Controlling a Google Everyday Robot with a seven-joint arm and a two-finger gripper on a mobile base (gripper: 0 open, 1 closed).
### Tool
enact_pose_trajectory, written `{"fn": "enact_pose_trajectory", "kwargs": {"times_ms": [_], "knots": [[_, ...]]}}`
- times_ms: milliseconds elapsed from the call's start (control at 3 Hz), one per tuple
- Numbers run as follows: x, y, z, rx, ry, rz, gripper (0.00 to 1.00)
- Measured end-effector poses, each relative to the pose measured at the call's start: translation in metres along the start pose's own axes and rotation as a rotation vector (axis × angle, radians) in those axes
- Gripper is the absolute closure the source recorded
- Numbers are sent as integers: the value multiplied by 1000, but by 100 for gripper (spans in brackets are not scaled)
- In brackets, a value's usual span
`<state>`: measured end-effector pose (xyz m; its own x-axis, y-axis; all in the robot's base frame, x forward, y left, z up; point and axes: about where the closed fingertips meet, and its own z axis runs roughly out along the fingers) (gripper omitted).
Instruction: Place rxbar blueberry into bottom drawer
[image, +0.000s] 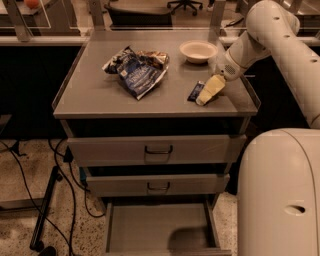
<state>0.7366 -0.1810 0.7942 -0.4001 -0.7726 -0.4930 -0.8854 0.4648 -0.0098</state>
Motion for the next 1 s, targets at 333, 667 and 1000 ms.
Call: {"fn": "enact_pose_trajectory", "kwargs": {"times_ms": [333,667,1000], "knots": [[0,0,0,0,0,0,89],[-15,0,-25,-1,0,0,100],[-15,0,-25,-1,-3,-5,100]]}}
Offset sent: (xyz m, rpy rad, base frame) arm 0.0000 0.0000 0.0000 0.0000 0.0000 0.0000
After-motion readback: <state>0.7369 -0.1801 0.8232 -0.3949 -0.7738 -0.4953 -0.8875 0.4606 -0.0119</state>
